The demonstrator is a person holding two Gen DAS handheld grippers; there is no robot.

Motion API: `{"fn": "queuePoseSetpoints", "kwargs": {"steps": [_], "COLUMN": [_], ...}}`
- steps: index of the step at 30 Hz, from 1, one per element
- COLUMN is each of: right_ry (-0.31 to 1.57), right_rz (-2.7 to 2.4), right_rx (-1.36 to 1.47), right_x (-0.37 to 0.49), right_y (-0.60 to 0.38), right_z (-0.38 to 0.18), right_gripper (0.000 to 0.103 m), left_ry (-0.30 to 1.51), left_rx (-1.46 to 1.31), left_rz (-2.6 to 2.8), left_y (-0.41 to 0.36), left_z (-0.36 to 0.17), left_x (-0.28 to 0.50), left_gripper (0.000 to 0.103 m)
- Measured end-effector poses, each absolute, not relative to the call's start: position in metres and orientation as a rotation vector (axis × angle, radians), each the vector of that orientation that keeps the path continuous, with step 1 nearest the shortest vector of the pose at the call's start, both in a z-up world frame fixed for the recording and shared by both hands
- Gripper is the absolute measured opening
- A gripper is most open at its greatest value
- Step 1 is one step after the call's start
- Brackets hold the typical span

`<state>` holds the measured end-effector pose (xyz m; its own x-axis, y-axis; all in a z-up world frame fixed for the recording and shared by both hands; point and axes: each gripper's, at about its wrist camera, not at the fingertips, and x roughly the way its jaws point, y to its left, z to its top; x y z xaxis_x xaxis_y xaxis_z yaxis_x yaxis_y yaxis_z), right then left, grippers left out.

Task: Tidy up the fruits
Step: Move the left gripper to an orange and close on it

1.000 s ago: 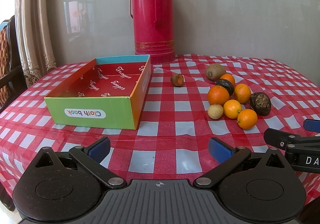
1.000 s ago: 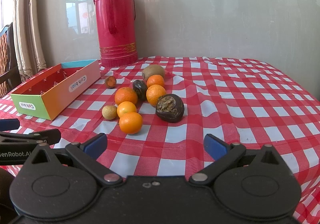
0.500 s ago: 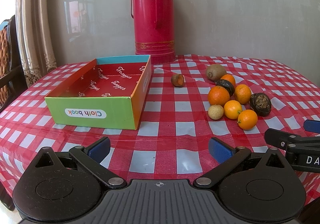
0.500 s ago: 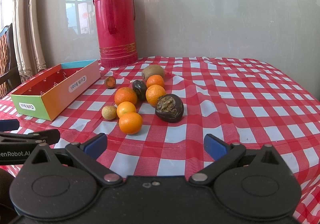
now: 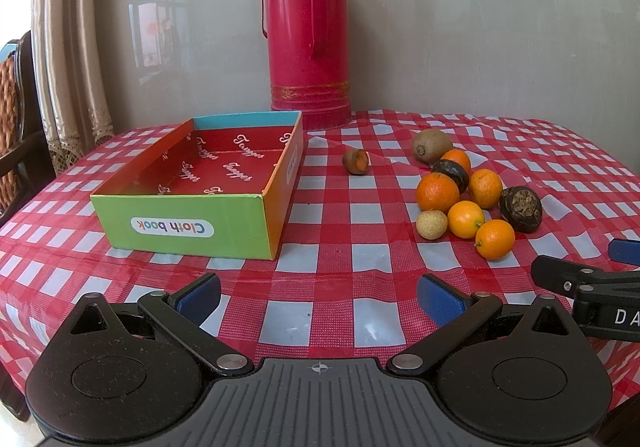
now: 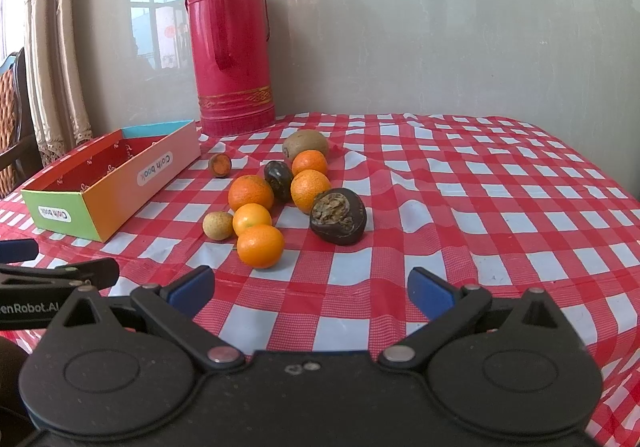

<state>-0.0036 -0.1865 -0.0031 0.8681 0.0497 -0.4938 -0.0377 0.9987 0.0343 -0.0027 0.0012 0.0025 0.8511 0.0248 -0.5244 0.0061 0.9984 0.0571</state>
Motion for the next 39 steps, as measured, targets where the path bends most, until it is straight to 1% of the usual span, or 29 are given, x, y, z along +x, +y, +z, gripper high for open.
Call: {"fn": "queuePoseSetpoints", "kwargs": {"steps": [9,22,31,35,39], "right_ry": [0.489,0.395,0.355,0.348,0.342], "right_rz": [0.028,-0.041,-0.065,-0.078,-0.081], "right_rx": [0.084,0.203,0.317,0.33,0.323], "right_x": [-0.007,-0.021,-0.025,-0.026,-0.028], "right_y": [-0.198,-0.23,-0.257,-0.263,-0.268], "right_z": [0.001,0.01,0.012,0.012,0.012], "right_gripper": [0.097,0.098,0.098,0.098,0.098], "left_ry": [0.532,0.497,0.429,0.464,0.519], "left_rx": [0.081,0.212,0.384,0.399,0.35], "left_rz": [0.009,-0.081,-0.193,-0.221,-0.241], "left_y": [-0.002,-0.024,-0.051,-0.06,-0.067], "left_z": [0.002,0.008,0.029,0.028,0.024], "left_x": [-0.005,-0.013,0.005,0.022,0.036], "left_gripper": [0.103,0.103,0.103,0.103,0.103]}}
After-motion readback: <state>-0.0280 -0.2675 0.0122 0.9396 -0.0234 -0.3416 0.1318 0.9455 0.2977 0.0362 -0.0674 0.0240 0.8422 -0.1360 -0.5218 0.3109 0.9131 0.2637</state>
